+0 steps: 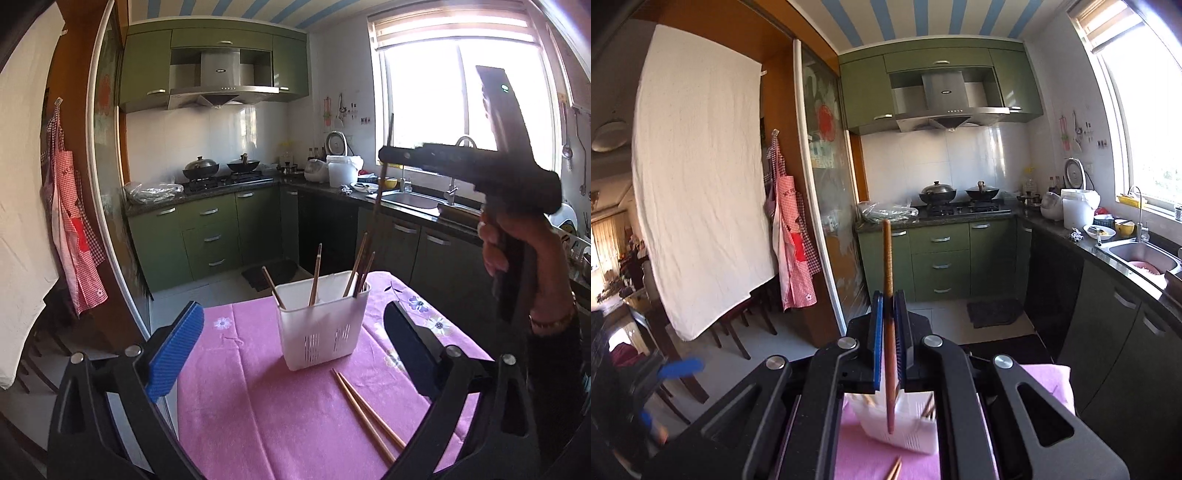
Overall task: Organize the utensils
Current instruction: 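Lower the chopstick into the caddy and open the right gripper, then move the open left gripper down and grasp one of the last two chopsticks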
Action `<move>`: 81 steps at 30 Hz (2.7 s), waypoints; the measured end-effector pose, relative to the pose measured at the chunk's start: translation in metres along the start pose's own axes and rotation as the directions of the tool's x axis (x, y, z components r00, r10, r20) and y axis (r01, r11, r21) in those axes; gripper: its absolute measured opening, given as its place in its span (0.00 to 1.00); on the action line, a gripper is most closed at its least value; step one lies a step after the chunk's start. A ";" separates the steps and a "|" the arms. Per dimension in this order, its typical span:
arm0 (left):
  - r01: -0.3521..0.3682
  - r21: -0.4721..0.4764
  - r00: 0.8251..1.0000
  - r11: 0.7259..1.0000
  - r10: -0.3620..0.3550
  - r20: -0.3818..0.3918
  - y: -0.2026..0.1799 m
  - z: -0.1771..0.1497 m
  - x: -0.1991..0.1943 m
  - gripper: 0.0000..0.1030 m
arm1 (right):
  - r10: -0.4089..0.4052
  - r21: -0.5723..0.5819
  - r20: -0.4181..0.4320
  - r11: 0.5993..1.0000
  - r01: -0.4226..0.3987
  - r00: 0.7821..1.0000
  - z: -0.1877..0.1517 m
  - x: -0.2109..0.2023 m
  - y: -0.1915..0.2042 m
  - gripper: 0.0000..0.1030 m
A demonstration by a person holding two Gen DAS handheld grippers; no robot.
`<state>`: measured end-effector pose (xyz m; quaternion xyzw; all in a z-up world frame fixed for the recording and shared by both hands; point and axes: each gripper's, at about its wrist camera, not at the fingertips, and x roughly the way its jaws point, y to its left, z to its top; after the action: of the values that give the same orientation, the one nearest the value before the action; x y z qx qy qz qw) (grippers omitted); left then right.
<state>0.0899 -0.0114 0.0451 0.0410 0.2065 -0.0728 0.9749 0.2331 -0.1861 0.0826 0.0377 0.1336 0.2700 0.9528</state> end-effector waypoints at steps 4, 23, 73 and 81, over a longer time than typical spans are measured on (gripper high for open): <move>-0.026 0.012 0.999 1.000 0.026 -0.036 0.003 -0.018 -0.001 0.91 | -0.031 0.013 -0.046 0.999 0.032 0.998 0.006 0.039 -0.005 0.07; 0.028 -0.021 0.979 0.999 -0.032 -0.202 -0.014 -0.039 0.035 0.91 | -0.047 -0.052 -0.090 0.998 0.042 0.995 -0.039 0.015 -0.009 0.19; -0.070 -0.085 0.720 0.994 -0.009 -0.694 -0.096 -0.135 0.226 0.37 | -0.075 0.152 -0.462 0.975 0.162 0.884 -0.244 -0.038 -0.124 0.32; -0.042 -0.066 0.713 0.997 -0.016 -0.701 -0.107 -0.130 0.235 0.09 | -0.072 0.157 -0.462 0.974 0.161 0.884 -0.243 -0.042 -0.125 0.35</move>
<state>0.2337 -0.1314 -0.1744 0.0296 0.5625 -0.0371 0.8254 0.1953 -0.3143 -0.1593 0.0566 0.3794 0.1994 0.9017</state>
